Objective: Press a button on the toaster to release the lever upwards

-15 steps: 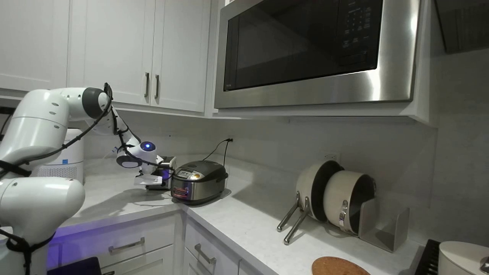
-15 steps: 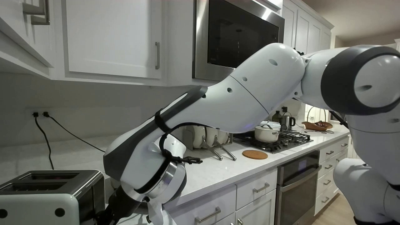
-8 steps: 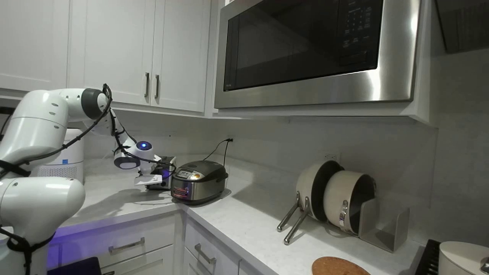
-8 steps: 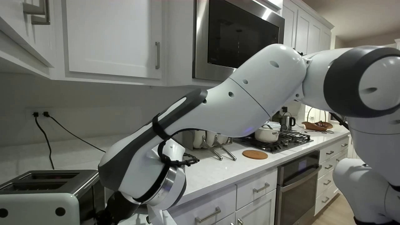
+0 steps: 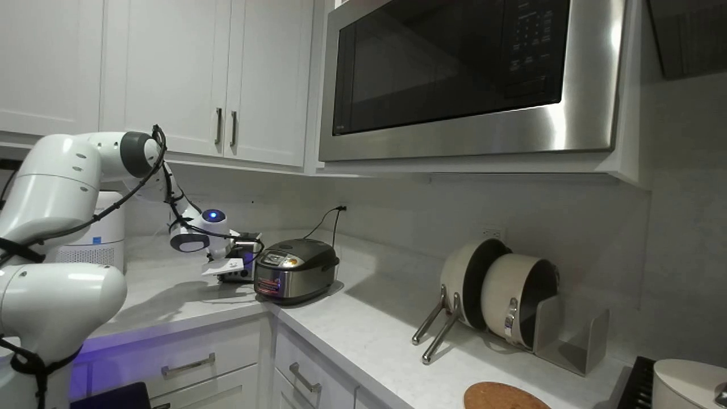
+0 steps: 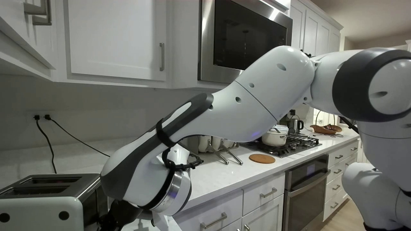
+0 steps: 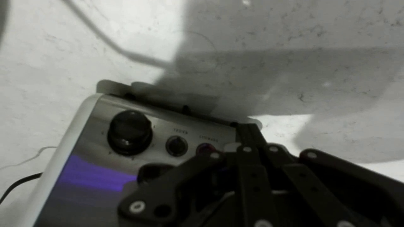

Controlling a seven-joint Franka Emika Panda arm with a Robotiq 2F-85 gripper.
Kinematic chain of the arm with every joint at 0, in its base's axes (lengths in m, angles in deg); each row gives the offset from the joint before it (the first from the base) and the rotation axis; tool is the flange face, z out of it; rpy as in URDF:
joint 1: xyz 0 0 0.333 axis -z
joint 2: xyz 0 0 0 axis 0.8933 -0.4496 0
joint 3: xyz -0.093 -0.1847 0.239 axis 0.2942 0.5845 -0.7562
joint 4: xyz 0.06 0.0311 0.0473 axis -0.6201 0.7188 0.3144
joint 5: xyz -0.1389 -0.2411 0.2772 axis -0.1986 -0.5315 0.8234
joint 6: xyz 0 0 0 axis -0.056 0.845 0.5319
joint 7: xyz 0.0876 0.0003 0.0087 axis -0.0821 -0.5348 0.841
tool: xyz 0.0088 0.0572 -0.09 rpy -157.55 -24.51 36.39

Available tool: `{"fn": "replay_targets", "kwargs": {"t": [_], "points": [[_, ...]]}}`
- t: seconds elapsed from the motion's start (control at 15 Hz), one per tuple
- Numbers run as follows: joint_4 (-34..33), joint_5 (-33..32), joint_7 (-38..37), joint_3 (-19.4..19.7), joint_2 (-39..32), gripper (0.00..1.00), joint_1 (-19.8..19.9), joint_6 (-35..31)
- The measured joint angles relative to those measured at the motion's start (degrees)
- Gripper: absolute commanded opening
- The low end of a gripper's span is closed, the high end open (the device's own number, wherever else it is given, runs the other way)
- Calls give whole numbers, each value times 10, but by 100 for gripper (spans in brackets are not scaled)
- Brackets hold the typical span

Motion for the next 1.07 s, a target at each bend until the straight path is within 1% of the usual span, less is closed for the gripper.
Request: {"fn": "replay_targets", "kwargs": {"t": [0.53, 0.8, 1.07], "points": [[3, -12, -2, 13, 1, 0, -11, -3], [7, -12, -2, 19, 6, 0, -20, -22], [7, -8, -2, 21, 11, 0, -19, -32]]}}
